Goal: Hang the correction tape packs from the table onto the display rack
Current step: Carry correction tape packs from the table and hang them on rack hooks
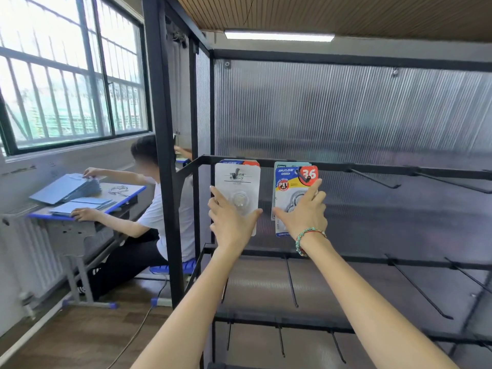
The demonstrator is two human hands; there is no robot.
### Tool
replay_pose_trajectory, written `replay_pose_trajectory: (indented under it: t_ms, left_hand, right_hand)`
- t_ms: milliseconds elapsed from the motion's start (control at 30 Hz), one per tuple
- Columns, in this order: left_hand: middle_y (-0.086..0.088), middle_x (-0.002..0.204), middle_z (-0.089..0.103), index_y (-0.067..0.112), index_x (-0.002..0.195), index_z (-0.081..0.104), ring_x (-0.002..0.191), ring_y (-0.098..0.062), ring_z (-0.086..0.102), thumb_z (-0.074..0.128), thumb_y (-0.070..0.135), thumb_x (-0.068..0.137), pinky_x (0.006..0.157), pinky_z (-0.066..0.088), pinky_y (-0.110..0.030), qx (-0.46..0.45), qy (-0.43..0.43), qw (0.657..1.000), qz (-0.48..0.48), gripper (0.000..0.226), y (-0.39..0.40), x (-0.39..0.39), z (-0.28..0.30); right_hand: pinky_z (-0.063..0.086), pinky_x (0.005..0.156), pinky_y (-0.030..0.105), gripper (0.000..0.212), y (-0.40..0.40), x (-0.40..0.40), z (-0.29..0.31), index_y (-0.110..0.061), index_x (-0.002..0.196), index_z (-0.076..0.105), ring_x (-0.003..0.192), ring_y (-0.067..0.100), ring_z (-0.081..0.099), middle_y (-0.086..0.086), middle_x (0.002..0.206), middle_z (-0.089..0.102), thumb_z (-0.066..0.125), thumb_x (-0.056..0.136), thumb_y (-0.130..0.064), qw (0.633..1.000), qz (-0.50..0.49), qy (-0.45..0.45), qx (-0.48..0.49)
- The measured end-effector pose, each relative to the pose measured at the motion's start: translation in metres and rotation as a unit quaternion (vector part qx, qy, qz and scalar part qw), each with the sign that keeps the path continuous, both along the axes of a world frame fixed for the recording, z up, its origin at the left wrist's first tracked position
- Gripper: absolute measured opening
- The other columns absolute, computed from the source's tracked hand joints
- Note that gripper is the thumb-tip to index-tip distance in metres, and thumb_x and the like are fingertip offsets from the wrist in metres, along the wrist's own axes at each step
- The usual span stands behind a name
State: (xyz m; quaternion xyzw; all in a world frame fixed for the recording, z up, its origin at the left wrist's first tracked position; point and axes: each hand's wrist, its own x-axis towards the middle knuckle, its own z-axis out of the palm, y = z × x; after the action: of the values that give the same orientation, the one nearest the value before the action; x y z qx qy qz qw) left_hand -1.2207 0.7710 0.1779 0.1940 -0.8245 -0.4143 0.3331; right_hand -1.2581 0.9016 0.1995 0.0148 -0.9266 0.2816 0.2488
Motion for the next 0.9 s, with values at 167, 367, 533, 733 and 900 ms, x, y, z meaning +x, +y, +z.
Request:
replay_pose_trajectory:
  t_ms: [167, 367, 533, 733, 900]
  left_hand:
    - [-0.017, 0.153, 0.016, 0.009, 0.152, -0.012, 0.139, -0.036, 0.024, 0.079, 0.048, 0.072, 0.106, 0.033, -0.054, 0.018, 0.008, 1.000, 0.000, 0.127, -0.001, -0.022, -0.001]
    - [-0.017, 0.152, 0.019, 0.009, 0.152, -0.011, 0.138, -0.036, 0.026, 0.080, 0.048, 0.071, 0.106, 0.035, -0.054, 0.013, 0.002, 1.000, 0.000, 0.128, -0.005, -0.030, 0.000]
    - [-0.016, 0.151, 0.021, 0.010, 0.152, -0.011, 0.137, -0.035, 0.029, 0.079, 0.053, 0.070, 0.104, 0.036, -0.052, -0.002, -0.012, 1.000, -0.006, 0.130, -0.008, -0.023, 0.003]
    - [-0.017, 0.157, 0.012, 0.013, 0.152, -0.011, 0.144, -0.035, 0.017, 0.075, 0.059, 0.071, 0.114, 0.024, -0.055, -0.036, -0.005, 0.999, -0.022, 0.127, -0.014, -0.002, -0.002]
    - [-0.015, 0.159, 0.009, 0.010, 0.154, 0.001, 0.147, -0.031, 0.009, 0.067, 0.040, 0.087, 0.119, 0.016, -0.047, -0.085, 0.011, 0.995, -0.046, 0.098, -0.009, 0.030, -0.005]
  right_hand:
    - [0.050, 0.077, 0.036, 0.122, -0.008, -0.019, -0.004, -0.006, 0.149, -0.012, 0.115, 0.026, 0.045, 0.012, 0.131, 0.031, 0.069, 0.075, -0.059, 1.000, -0.019, 0.005, -0.003]
    - [0.050, 0.079, 0.033, 0.119, -0.008, -0.024, -0.005, -0.006, 0.150, -0.010, 0.117, 0.025, 0.045, 0.013, 0.134, 0.031, 0.067, 0.076, -0.059, 1.000, -0.022, 0.005, 0.007]
    - [0.051, 0.080, 0.033, 0.119, -0.007, -0.018, -0.004, -0.008, 0.150, -0.010, 0.118, 0.025, 0.045, 0.013, 0.136, 0.031, 0.065, 0.076, -0.062, 1.000, -0.016, 0.002, 0.000]
    - [0.040, 0.102, 0.048, 0.119, 0.006, 0.003, -0.012, -0.008, 0.151, -0.007, 0.132, 0.034, 0.035, 0.015, 0.150, 0.019, 0.065, 0.074, -0.065, 1.000, -0.005, -0.005, 0.013]
    - [0.029, 0.111, 0.046, 0.098, 0.023, 0.033, -0.021, -0.009, 0.152, 0.002, 0.138, 0.034, 0.025, 0.015, 0.155, 0.011, 0.058, 0.085, -0.056, 0.998, 0.027, -0.019, 0.051]
